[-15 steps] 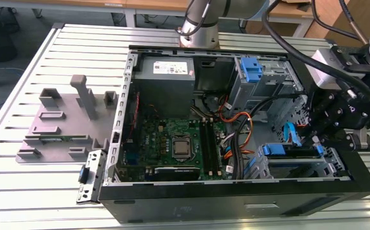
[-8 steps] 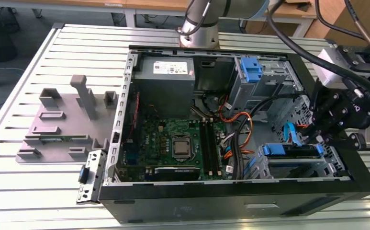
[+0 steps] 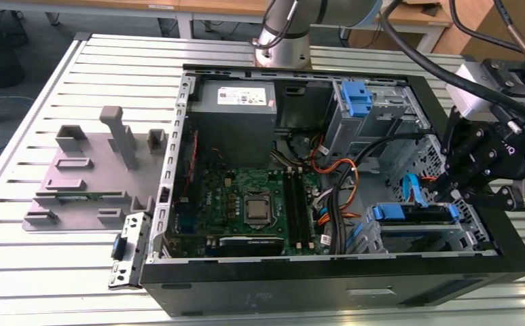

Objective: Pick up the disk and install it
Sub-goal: 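Insert the first disk wire, then insert the second disk wire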

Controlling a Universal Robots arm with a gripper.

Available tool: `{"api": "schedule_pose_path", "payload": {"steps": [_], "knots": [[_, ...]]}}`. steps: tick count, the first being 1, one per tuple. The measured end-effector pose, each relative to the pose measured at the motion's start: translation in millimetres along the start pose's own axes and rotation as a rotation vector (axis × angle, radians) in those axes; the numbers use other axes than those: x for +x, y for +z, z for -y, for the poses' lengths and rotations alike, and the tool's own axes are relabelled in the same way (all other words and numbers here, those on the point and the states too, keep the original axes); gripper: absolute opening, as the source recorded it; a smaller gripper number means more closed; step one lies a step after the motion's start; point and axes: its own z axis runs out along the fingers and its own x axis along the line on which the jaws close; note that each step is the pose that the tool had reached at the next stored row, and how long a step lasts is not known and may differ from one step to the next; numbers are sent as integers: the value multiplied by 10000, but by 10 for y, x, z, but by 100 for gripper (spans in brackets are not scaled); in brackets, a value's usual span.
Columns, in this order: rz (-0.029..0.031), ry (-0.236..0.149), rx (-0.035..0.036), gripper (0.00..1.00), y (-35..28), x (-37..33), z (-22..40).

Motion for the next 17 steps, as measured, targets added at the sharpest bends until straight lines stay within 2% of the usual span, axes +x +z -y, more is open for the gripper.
{"api": "schedule_pose_path", "payload": {"steps": [17], "knots": [[1,1,0,24,-28,-1,-1]]}}
